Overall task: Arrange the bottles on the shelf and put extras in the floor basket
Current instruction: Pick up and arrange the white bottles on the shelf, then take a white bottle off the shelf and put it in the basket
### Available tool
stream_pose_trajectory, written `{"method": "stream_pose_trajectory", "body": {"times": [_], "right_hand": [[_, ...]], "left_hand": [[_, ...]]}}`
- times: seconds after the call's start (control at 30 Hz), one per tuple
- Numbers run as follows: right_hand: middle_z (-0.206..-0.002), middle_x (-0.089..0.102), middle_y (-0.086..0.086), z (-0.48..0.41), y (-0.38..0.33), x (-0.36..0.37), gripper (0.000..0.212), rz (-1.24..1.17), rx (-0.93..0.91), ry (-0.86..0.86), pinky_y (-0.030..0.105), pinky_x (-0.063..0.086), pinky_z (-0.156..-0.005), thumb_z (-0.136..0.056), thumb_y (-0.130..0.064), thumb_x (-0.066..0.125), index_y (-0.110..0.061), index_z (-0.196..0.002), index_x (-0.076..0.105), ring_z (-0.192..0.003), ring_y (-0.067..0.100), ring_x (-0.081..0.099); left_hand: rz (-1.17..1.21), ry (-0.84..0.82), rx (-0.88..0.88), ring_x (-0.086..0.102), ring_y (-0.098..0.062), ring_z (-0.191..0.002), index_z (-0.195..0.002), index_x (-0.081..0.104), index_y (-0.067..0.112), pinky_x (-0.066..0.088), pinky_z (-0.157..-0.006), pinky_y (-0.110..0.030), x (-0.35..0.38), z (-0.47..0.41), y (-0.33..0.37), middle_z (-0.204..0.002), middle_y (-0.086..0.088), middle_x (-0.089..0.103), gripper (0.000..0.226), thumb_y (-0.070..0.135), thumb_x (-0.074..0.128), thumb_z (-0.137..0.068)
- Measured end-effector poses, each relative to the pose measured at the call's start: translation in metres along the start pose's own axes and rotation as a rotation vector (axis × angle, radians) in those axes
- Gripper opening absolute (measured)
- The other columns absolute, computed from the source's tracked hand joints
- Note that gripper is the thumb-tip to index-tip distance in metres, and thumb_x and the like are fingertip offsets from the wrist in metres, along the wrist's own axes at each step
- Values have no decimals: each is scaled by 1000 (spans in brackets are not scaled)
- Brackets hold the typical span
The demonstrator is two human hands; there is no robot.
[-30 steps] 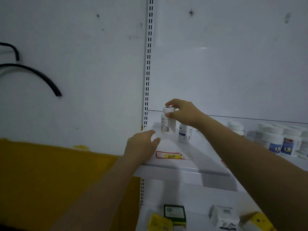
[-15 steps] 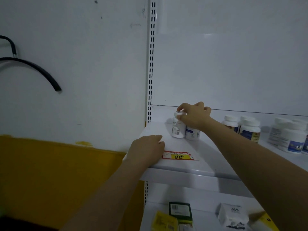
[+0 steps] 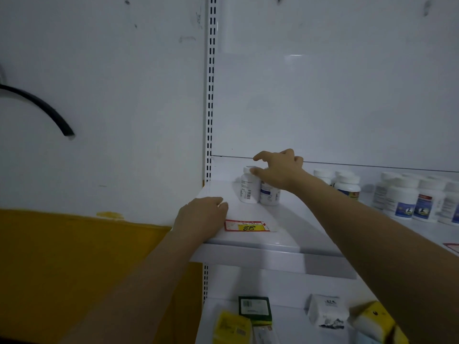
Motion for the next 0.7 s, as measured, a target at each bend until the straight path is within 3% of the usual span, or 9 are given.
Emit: {"method": "stream_pose_trajectory", "body": {"times": [0.07, 0.23, 0.37, 0.53, 0.7], "right_hand": [[-134, 54, 3, 9, 4, -10, 46, 0, 0, 9, 43, 19, -105, -96, -51, 40, -33, -138, 42, -134, 28, 25], [-131, 57, 3, 36, 21, -33, 43, 49, 13, 25, 42, 21, -103, -97, -49, 39, -31, -136, 44, -131, 27, 29], [-132, 56, 3, 60, 52, -51, 43, 69, 71, 35, 42, 23, -103, -97, -48, 39, -30, -135, 45, -130, 28, 32], [-133, 54, 3, 90, 104, -74, 42, 69, 154, 50, 42, 23, -103, -97, -44, 41, -30, -136, 45, -129, 28, 32], [-138, 51, 1, 101, 161, -90, 43, 10, 196, 67, 43, 25, -106, -96, -38, 46, -31, -138, 41, -130, 29, 35]], "left_hand": [[2, 21, -2, 55, -27, -102, -98, 61, 13, 38, -77, -33, -4, 3, 1, -103, -6, 62, 38, 34, 30, -98], [34, 21, 57, 50, -25, -120, -130, 55, 24, 39, -96, -34, -14, 10, 31, -134, -5, 55, 44, 43, 30, -99], [87, 14, 168, 55, -23, -108, -112, 62, 24, 42, -90, -32, -8, 14, 85, -123, -3, 61, 39, 44, 31, -98], [107, -21, 251, 47, -22, -125, -138, 47, 28, 37, -103, -35, 16, 27, 150, -141, 0, 49, 47, 47, 30, -99], [130, -39, 284, 55, -23, -110, -124, 57, 26, 44, -91, -33, 36, 25, 196, -125, -4, 60, 40, 41, 30, -100]]}}
Point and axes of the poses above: each hand's wrist, its own z-axis away from the middle knuckle, its own x-axis out of the palm, y = z × x, the point moved 10 cm from there along -z, towards the middle knuckle
